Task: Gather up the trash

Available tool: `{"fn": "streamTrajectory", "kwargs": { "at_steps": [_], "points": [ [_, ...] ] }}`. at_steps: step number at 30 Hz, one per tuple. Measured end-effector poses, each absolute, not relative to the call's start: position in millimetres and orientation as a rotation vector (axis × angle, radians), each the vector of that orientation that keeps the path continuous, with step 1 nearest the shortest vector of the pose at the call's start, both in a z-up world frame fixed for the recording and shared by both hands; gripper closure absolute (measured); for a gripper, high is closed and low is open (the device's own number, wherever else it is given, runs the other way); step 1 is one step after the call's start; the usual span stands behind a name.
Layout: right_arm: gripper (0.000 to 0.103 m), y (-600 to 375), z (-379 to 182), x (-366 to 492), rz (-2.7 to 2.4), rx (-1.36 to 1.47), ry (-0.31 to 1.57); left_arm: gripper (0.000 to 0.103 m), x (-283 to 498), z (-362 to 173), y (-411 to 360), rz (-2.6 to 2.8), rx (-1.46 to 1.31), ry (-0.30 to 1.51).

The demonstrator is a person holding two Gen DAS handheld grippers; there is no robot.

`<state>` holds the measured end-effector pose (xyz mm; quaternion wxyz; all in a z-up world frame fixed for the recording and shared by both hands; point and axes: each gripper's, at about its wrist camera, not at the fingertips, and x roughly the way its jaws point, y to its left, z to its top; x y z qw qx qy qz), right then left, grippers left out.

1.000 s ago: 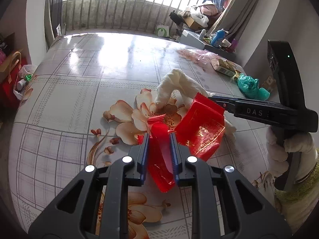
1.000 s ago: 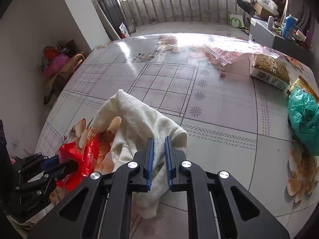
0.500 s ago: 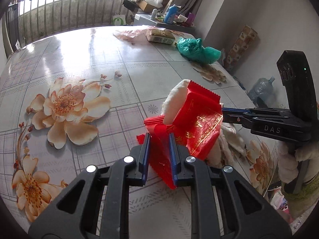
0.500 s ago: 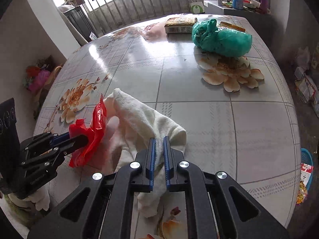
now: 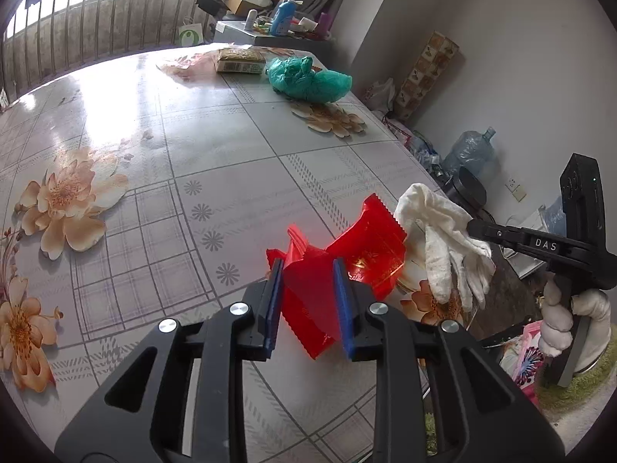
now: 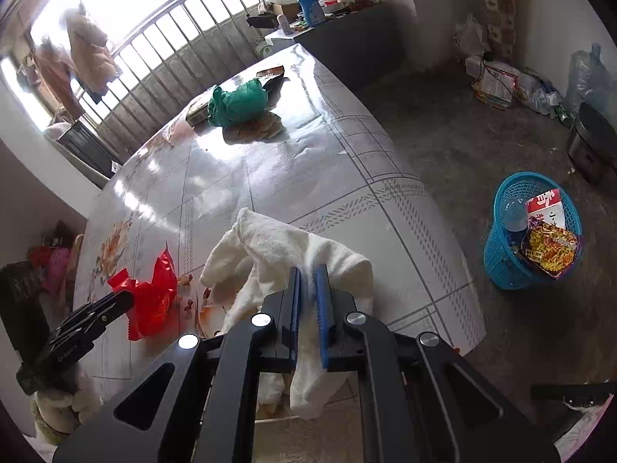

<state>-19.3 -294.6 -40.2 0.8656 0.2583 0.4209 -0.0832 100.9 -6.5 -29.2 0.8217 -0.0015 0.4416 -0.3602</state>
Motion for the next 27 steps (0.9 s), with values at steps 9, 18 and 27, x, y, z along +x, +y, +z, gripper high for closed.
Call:
{"fn": "streamTrajectory", "kwargs": {
  "at_steps": [9,18,27],
  "points": [
    [0.092,-292.3,-29.1,-19.7,-0.116,0.571,0.809,0.066,82.9,-2.4,4.6,-0.786,-0.018,0.831],
    [0.056,-301.9,-25.1,-37.3,-0.142,0.591,0.783,0.053,61.5,-5.1,-45.0,-0.904,0.181,0.807],
    [0.055,-300.2,-33.5,-34.3,-0.124,0.591,0.816,0.052,68.1,-41.5,-71.6,-0.853,0.334,0.871]
  ]
}}
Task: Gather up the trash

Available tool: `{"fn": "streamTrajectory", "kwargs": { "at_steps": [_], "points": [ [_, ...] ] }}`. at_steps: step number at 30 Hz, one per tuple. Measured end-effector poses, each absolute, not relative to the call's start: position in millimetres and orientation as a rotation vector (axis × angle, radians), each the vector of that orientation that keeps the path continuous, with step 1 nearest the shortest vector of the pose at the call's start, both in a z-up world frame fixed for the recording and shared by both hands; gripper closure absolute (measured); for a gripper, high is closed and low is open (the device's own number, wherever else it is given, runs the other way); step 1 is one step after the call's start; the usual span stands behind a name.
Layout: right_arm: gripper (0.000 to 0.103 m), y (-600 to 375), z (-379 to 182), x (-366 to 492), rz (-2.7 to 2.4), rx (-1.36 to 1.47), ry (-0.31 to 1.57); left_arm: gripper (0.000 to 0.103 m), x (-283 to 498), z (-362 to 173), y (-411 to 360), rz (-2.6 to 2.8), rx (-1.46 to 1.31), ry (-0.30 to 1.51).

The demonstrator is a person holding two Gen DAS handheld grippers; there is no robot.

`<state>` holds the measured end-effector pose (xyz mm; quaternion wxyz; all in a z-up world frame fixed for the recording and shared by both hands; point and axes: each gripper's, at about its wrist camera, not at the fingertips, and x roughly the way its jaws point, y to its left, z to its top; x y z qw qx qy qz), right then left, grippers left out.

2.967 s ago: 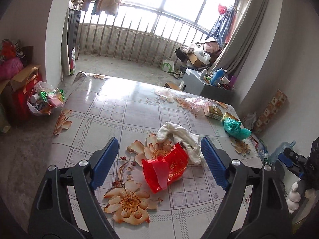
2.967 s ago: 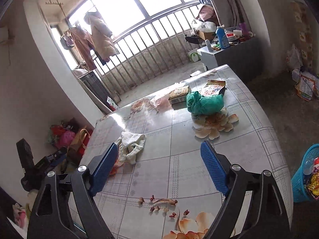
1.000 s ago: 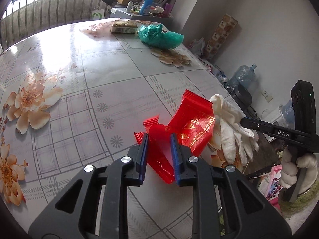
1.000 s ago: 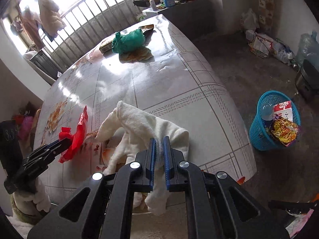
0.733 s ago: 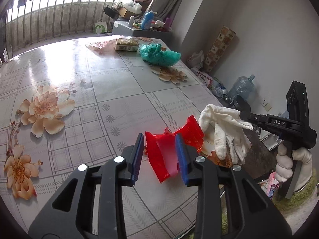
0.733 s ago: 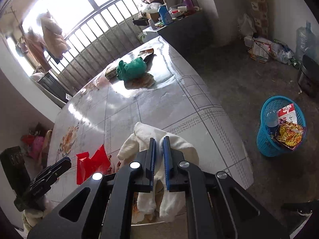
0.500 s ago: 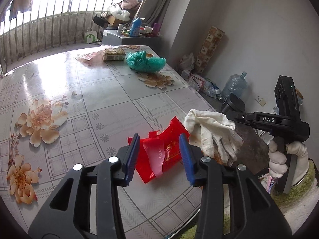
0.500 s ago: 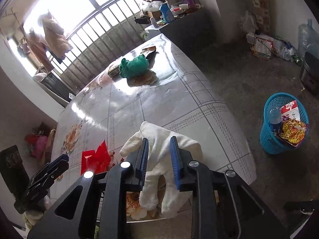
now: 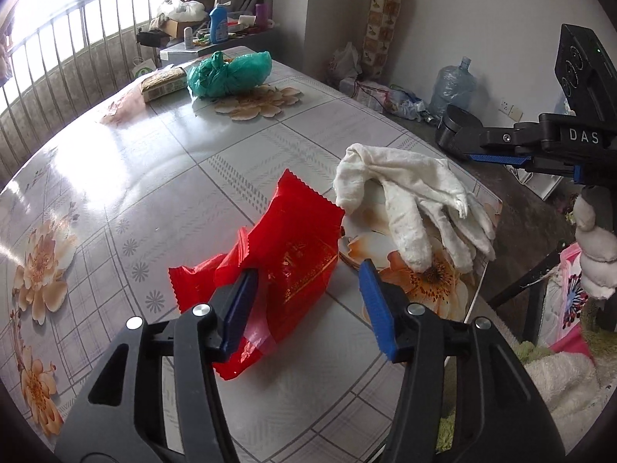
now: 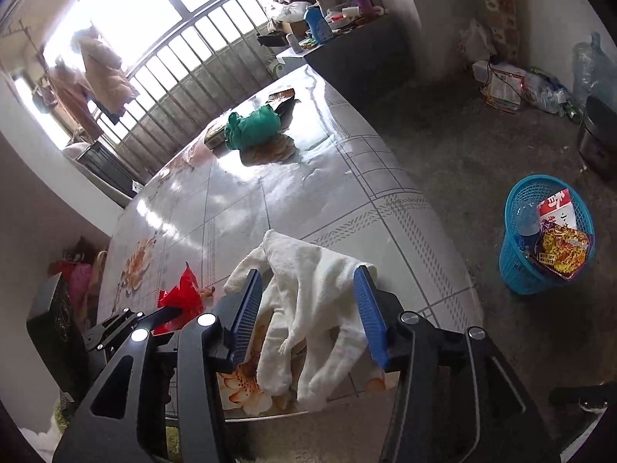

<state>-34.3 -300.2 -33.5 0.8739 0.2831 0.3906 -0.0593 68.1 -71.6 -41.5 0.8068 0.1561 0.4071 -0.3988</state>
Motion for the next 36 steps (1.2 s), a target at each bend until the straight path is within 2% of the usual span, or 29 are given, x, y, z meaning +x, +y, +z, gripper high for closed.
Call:
{"fn": "streamTrajectory", "kwargs": {
  "at_steps": [5,9,14,19,21,24,32,34,36],
  "points": [
    [0.054,-300.0,-39.2,-30.9,-0.118,0.595,0.834,0.053,73.0,-44.9,-69.5,-0.831,0.325,0.881],
    [0.054,-298.7,-40.1,-29.8,-0.121,0.587,0.837,0.061,74.8,-44.1,-67.7,-0.813,0.316,0.880],
    [0.054,-299.3,-38.4,-30.7,-0.121,0.585,0.830,0.060,78.6,-30.7,-59.7,-0.839,0.244,0.852],
    [0.054,-299.1,-38.6,-30.7,-0.117,0.588,0.831,0.050,88.7,-21.4,-62.6,-0.826,0.233,0.822],
    [0.054,-298.3,-38.7,-30.7,-0.115,0.588,0.832,0.040,91.9,-23.7,-69.9,-0.841,0.254,0.829],
    [0.054,-297.1,-37.7,-31.4,-0.113,0.588,0.829,0.036,94.5,-31.0,-82.7,-0.843,0.303,0.840],
    [0.054,-301.0,-37.9,-33.5,-0.123,0.594,0.826,0.036,87.7,-44.0,-87.2,-0.803,0.389,0.813],
    [0.054,-302.2,-39.3,-32.3,-0.122,0.597,0.829,0.040,89.0,-44.8,-82.6,-0.795,0.369,0.821],
    [0.054,-301.6,-39.8,-31.4,-0.120,0.597,0.831,0.051,91.2,-43.8,-77.2,-0.784,0.348,0.822]
  ]
}}
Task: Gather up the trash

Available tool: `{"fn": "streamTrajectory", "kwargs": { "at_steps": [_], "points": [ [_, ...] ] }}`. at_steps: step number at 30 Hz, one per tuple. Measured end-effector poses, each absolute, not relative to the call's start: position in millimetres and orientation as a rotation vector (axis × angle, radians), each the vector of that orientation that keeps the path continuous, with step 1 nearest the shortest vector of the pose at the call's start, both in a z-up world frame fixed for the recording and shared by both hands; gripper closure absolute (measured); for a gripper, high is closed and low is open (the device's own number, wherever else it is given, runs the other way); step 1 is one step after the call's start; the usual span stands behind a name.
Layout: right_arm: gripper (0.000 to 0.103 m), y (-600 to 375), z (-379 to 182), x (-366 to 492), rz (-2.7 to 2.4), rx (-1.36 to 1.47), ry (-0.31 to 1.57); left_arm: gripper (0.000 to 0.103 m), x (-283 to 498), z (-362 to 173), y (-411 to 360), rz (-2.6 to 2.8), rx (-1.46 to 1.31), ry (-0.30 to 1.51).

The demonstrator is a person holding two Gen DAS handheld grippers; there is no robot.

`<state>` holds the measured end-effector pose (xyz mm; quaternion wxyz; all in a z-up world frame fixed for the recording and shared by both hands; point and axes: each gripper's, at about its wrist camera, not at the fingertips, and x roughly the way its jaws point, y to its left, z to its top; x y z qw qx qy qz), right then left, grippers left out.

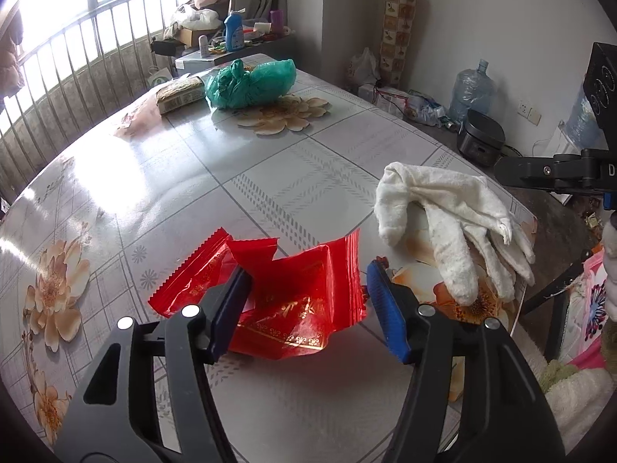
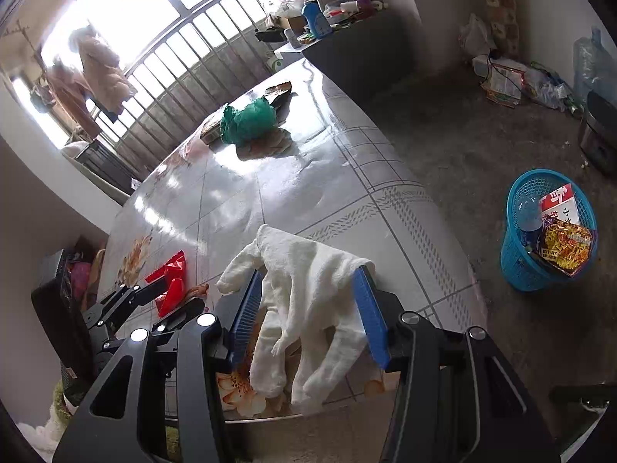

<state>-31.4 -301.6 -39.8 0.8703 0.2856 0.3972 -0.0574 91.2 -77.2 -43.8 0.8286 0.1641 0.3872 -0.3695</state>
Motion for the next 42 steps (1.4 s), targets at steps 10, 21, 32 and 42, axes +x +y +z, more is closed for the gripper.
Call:
{"fn": "streamTrajectory", "kwargs": {
  "at_steps": [10,21,32,42],
  "points": [
    [0.054,-310.0,-34.7,-39.2,-0.157,0.599,0.819,0.083,90.9,-39.3,-68.8,-0.775,0.305,0.831],
    [0.040,-295.3,-57.8,-27.2,-0.168,0.549,0.917,0.088,84.7,-38.5,-80.6,-0.743,0.336,0.818],
    [0.049,-271.2,-60.8,-12.1,-0.262,0.346,0.939,0.088,84.2,-38.2,-82.7,-0.740,0.336,0.818],
    [0.082,-267.7,-53.1,-9.5,-0.263,0.341,0.923,0.088,84.2,-39.3,-82.1,-0.746,0.330,0.816]
  ]
}}
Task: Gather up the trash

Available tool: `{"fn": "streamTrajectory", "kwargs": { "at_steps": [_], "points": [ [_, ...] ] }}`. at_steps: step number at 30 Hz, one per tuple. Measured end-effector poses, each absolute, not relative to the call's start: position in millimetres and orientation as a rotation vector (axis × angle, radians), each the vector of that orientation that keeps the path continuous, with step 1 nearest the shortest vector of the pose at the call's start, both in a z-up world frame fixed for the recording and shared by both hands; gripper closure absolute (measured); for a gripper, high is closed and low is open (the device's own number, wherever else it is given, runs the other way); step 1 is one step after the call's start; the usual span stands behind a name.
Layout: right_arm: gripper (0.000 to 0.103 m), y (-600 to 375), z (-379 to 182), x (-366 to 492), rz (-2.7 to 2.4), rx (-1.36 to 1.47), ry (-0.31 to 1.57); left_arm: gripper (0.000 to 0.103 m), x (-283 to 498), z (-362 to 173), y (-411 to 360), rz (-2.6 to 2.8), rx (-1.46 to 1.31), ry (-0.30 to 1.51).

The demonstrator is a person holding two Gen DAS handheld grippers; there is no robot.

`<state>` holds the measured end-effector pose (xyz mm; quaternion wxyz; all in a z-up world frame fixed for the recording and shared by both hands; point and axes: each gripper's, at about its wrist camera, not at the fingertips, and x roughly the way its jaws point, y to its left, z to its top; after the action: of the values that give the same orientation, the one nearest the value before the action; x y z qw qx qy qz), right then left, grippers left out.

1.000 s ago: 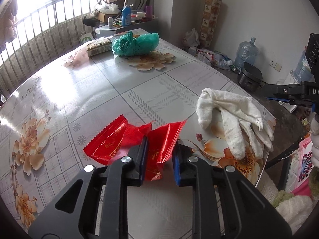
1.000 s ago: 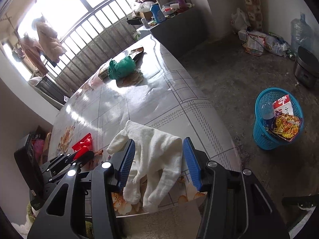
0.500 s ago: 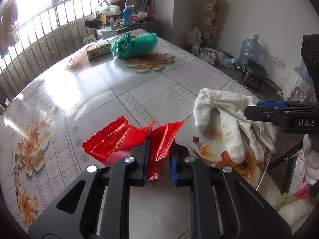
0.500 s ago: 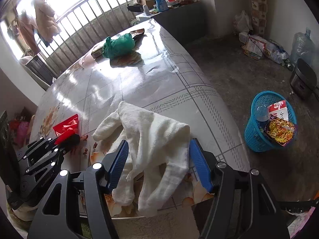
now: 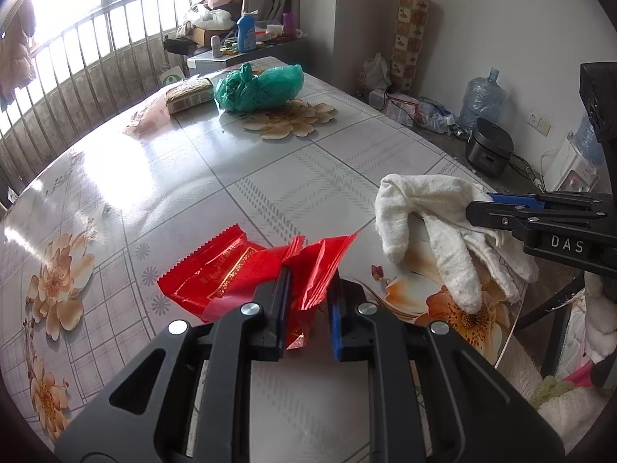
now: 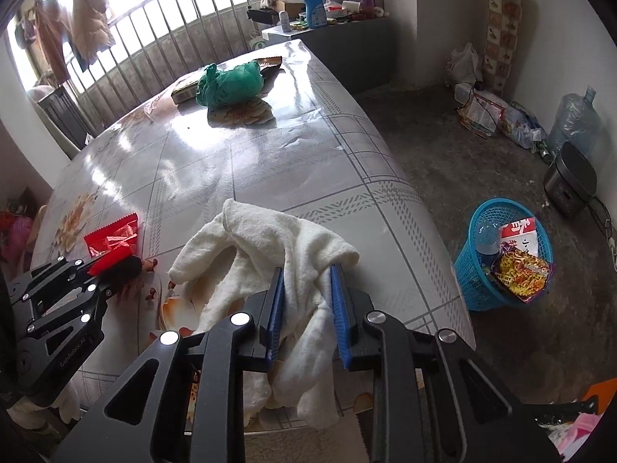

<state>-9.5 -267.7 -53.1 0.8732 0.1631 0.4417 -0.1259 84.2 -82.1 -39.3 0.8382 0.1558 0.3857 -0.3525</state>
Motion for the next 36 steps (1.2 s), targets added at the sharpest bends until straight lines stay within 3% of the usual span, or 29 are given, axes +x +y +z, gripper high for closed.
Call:
{"fn": "streamTrajectory", "kwargs": {
  "at_steps": [5,17,36],
  "points": [
    [0.087,-267.1,-39.0,-12.9,-0.245,0.356,0.874,0.088,84.1,-40.0,-80.7,-0.748,0.328,0.814],
    [0.088,-268.9,-8.0,-18.6,-0.210,0.398,0.770,0.094,80.1,-29.4,-76.3,-0.745,0.330,0.782],
    [0.088,-271.7,31.7,-51.5,-0.220,0.427,0.615,0.097,69.6,50.3,-52.9,-0.791,0.236,0.609]
  ]
}}
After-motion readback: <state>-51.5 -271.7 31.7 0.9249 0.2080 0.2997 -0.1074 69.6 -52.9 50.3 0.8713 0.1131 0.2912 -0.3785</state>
